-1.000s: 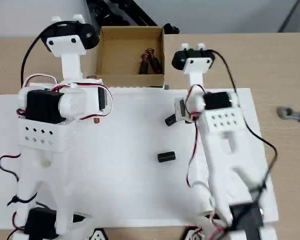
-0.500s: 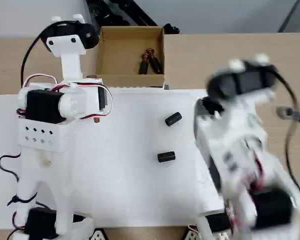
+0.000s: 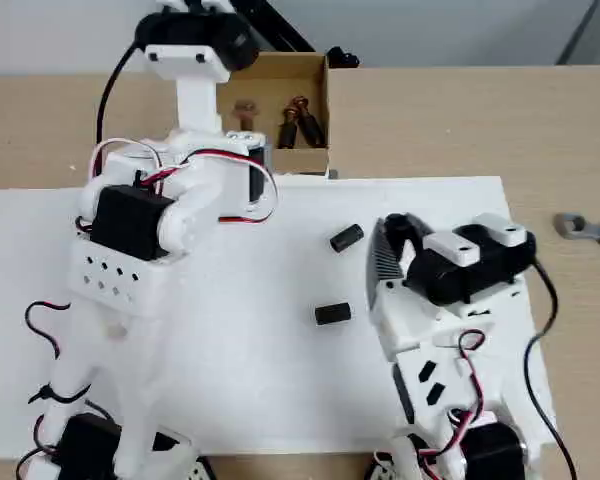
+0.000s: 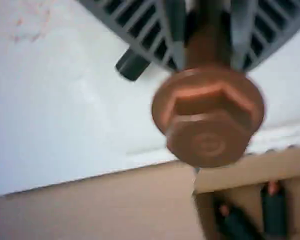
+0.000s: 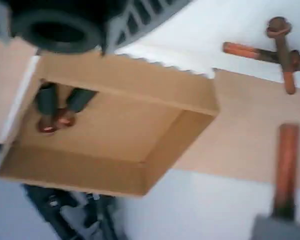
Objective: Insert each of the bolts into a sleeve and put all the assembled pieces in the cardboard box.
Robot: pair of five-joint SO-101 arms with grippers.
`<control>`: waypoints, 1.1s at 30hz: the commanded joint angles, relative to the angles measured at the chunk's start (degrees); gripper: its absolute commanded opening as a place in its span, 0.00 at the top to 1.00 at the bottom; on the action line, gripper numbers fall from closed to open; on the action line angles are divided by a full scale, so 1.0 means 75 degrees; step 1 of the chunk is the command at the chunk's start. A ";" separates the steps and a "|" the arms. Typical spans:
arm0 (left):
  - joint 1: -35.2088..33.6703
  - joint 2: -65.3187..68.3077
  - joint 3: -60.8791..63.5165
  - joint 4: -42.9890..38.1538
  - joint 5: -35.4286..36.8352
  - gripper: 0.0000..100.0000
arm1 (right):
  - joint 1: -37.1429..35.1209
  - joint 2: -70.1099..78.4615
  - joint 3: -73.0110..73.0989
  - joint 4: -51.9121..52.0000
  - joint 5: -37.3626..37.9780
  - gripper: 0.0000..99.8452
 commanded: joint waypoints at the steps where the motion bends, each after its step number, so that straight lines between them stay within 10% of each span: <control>1: 0.0223 -0.0375 -0.0651 -0.0410 -0.0023 1.00 | -0.0440 -0.0147 0.0234 -0.0733 -0.0199 1.00; 12: 0.1911 -0.0363 -0.2561 -0.0047 -0.0035 1.00 | -0.0522 -0.0158 0.1946 -0.3417 -0.0117 1.00; 33: 0.2520 -0.0363 -0.1201 -0.0621 -0.0047 1.00 | -0.1412 -0.0217 0.1922 -0.3604 0.0516 1.00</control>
